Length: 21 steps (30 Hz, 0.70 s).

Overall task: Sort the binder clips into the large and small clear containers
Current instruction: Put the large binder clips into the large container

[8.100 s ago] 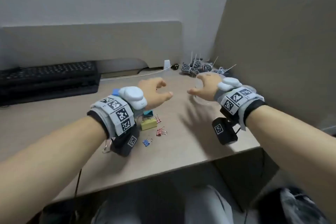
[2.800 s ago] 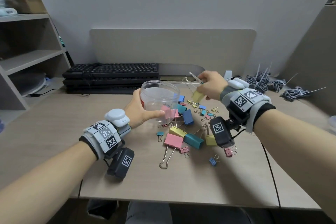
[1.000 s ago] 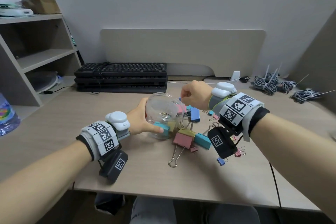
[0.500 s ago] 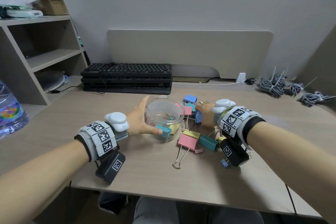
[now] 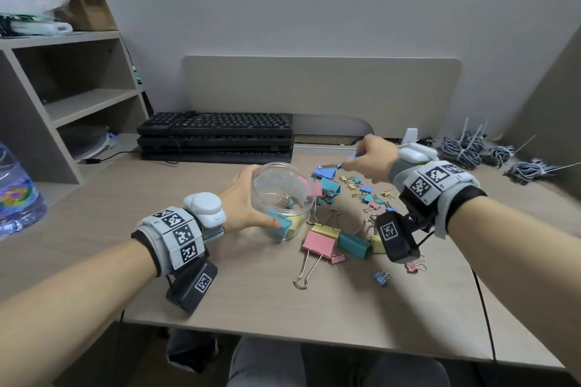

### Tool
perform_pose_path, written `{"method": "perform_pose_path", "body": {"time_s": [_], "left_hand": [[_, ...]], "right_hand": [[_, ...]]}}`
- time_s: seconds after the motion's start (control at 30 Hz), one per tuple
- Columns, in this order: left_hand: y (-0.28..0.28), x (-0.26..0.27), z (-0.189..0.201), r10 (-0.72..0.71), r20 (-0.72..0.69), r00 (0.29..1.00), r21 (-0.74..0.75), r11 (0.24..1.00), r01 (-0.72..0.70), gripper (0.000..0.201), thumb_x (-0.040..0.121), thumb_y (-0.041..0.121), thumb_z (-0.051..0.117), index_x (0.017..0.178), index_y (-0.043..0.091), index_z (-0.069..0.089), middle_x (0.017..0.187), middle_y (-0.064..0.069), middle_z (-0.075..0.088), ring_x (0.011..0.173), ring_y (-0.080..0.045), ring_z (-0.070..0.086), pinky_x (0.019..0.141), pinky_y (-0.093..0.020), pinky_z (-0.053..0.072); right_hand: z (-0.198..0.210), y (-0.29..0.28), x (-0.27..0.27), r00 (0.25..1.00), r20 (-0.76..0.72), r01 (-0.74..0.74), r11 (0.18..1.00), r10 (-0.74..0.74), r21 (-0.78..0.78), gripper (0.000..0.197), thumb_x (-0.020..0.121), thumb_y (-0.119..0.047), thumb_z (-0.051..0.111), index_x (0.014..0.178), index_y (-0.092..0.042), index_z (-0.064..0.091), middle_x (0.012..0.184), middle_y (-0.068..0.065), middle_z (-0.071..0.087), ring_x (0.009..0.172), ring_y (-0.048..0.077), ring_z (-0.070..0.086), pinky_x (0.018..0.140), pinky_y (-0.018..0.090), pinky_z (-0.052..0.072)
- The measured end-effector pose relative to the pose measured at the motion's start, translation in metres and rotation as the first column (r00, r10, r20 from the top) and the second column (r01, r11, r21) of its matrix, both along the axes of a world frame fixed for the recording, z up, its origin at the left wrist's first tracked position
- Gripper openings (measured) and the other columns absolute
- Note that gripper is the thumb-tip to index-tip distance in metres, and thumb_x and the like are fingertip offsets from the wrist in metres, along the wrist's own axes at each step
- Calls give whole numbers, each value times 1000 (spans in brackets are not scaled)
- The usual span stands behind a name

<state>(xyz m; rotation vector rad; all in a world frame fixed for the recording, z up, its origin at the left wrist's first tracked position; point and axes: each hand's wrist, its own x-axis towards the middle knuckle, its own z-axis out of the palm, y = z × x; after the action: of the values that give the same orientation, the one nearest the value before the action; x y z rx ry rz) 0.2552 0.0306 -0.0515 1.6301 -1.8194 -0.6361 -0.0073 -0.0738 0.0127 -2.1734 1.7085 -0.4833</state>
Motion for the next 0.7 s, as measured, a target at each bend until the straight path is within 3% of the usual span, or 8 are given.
{"method": "perform_pose_path", "body": {"time_s": [0.13, 0.2, 0.3, 0.4, 0.5, 0.6, 0.7], "left_hand": [[1, -2, 2, 35, 89, 995, 1, 999, -35, 140, 34, 65, 78, 150, 21, 15, 146, 2, 32, 132, -13, 36, 111, -31, 31], [1, -3, 2, 45, 101, 994, -13, 999, -44, 139, 33, 66, 77, 150, 22, 17, 145, 1, 32, 132, -15, 37, 111, -33, 32], [2, -4, 1, 27, 91, 996, -20, 999, -25, 135, 34, 63, 79, 149, 22, 20, 145, 1, 34, 132, -14, 38, 111, -32, 32], [1, -4, 0, -12, 82, 997, -11, 1000, 13, 130, 38, 58, 82, 147, 22, 21, 146, 2, 36, 135, -14, 38, 113, -37, 34], [1, -4, -1, -45, 55, 997, -9, 999, 46, 124, 41, 52, 86, 146, 24, 25, 144, 5, 41, 134, -13, 42, 113, -40, 36], [-1, -2, -3, -47, 33, 998, 0, 999, 47, 123, 43, 51, 87, 146, 26, 26, 143, 7, 44, 134, -12, 43, 114, -40, 36], [-3, 4, -3, -18, 13, 1000, 9, 1000, 18, 121, 42, 52, 88, 144, 27, 27, 140, 6, 48, 130, -14, 48, 111, -41, 39]], "right_hand": [[24, 17, 7, 947, 312, -107, 990, 76, 86, 36, 82, -36, 64, 98, -5, 60, 76, 11, 70, 60, 24, 60, 52, 31, 51], [32, 30, 15, 937, 318, -190, 976, 147, 108, 40, 84, -37, 61, 96, 1, 62, 69, 11, 68, 55, 23, 56, 49, 28, 45], [33, 43, 28, 936, 259, -275, 955, 238, 114, 35, 86, -42, 62, 85, -6, 63, 65, 7, 65, 51, 20, 52, 48, 27, 41], [22, 48, 42, 945, 121, -314, 946, 304, 79, 32, 82, -45, 68, 91, -15, 64, 75, 0, 68, 56, 14, 54, 51, 24, 43], [5, 49, 58, 922, -57, -379, 923, 383, 69, 37, 80, -31, 74, 112, -18, 60, 105, 3, 65, 78, 18, 58, 66, 28, 48], [-4, 50, 73, 871, -260, -425, 905, 416, 23, 41, 84, -15, 66, 123, -17, 55, 121, 6, 61, 99, 25, 59, 79, 31, 49], [-4, 53, 86, 774, -477, -460, 888, 415, 26, 37, 90, -11, 58, 126, -12, 59, 132, 9, 53, 114, 27, 57, 86, 29, 45]]}}
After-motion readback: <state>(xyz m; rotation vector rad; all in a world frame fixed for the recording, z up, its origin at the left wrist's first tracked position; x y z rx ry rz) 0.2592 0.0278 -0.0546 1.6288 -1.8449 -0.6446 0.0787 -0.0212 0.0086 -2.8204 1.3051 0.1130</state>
